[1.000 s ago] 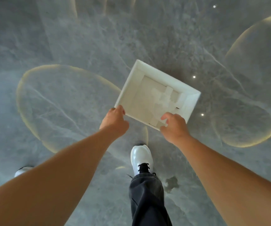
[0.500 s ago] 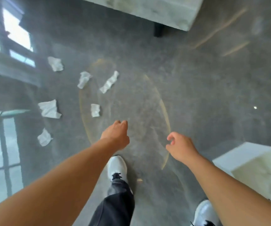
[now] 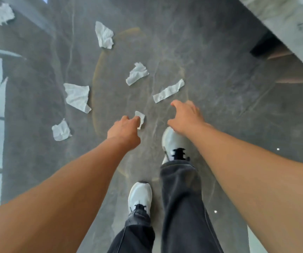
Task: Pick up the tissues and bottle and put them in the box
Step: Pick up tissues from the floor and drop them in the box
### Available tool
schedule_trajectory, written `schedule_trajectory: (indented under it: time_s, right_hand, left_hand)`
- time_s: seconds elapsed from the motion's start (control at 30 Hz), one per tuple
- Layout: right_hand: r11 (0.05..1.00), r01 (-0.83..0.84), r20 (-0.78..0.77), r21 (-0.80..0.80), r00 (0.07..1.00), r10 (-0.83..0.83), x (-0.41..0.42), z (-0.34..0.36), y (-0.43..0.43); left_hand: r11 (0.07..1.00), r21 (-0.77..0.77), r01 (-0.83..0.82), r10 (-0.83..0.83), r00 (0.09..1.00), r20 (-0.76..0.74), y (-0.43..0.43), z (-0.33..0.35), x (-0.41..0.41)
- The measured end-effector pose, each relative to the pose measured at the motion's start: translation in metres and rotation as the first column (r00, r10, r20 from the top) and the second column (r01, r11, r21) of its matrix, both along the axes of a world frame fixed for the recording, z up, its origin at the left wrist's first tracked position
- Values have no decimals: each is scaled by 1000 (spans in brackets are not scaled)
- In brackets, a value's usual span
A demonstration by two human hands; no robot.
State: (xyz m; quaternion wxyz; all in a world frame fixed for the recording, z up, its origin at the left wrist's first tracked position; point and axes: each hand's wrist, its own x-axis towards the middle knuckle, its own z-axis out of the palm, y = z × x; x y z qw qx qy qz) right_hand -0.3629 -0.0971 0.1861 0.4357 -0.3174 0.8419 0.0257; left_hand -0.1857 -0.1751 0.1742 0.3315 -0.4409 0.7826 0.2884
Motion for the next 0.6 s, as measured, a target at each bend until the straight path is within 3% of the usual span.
schedule_trajectory:
  time_s: [0.2,0.3,0.37,0.5,0.6]
  right_hand:
    - [965,-257,-44,42,965,259,-11,-159,-34]
    - [924,-374,-245,73,892,380,-10,-206,-33]
    - [907,-420,-353,-19,852,387,-6,-217,-32]
    - [878,-462,-213,-127,877,430,-15,-198,-24]
    - [905,-400,-174,-147,911,375,-25,-158,-10]
  left_hand:
    - [996,-90,-14,13,1000,-10,15,-145,-25]
    - [977,-210,50,-51,999,-3,28,-189,-22]
    - [964,-260,61,-78,995,-59,31,-200,-17]
    - [980,-181,84,-100,991,-86,18,-183,-19]
    - [979,-167,116,-126,991,-49,8,-141,-26]
